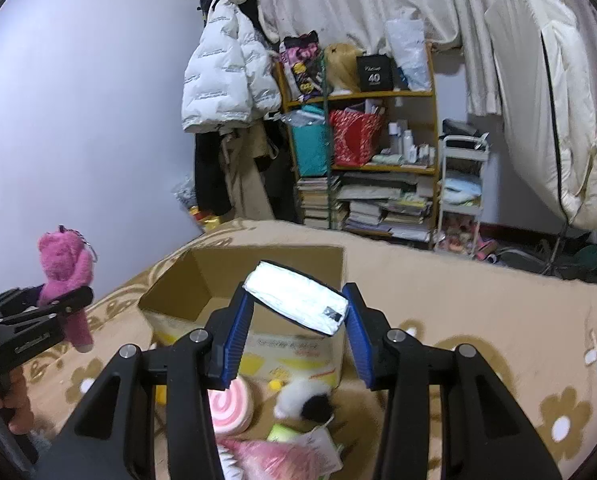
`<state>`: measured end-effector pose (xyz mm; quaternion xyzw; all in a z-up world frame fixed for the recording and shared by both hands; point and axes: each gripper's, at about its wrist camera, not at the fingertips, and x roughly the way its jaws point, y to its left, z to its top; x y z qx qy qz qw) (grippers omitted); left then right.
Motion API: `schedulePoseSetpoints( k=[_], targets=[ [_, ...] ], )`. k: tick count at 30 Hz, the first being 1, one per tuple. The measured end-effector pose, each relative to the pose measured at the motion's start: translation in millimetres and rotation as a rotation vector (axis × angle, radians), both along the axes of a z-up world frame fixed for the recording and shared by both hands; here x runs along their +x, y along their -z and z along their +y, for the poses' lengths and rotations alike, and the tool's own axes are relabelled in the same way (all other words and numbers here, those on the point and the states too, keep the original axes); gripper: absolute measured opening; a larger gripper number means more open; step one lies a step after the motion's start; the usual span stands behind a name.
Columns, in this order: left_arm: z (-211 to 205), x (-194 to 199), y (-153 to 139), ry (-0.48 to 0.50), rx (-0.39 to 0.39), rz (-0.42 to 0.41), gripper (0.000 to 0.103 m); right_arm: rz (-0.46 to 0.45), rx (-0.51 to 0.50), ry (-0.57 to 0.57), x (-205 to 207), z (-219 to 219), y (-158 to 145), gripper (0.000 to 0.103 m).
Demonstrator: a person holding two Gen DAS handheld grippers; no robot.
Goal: Organize soft objects
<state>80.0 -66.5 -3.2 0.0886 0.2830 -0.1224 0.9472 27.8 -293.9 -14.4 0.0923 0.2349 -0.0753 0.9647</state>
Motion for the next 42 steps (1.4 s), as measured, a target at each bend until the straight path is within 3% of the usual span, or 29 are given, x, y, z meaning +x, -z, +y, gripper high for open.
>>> schedulePoseSetpoints(
  k=[4, 11, 19, 25, 32, 37, 42],
  targets=[
    [-9, 0, -5, 0.015, 0.005, -0.059, 0.052, -0.014, -0.038, 0.008, 7, -1, -4, 0.048],
    [-26, 17, -4, 0.028, 0.032, -0.094, 0.052, -0.03, -0.056, 0.024, 24, -5, -5, 0.048],
    [-36, 29, 4, 0.045, 0.034, -0.088, 0.052, -0.018, -0.057, 0.029, 46, -11, 6, 0.048],
    [-45, 40, 7, 0.067, 0.028, -0.092, 0.052, -0.022, -0.148, -0.036, 57, -4, 11, 0.048],
    [-54, 57, 25, 0.071, 0.04, -0.066, 0.053, 0.029, -0.111, -0.062, 70, -5, 27, 0.048],
    [-56, 72, 32, 0.079, 0.013, 0.001, 0.053, 0.059, -0.075, -0.071, 76, -7, 37, 0.048],
    [-64, 85, 37, 0.124, 0.026, 0.041, 0.057, 0.075, 0.011, -0.078, 78, -14, 43, 0.048]
  ],
)
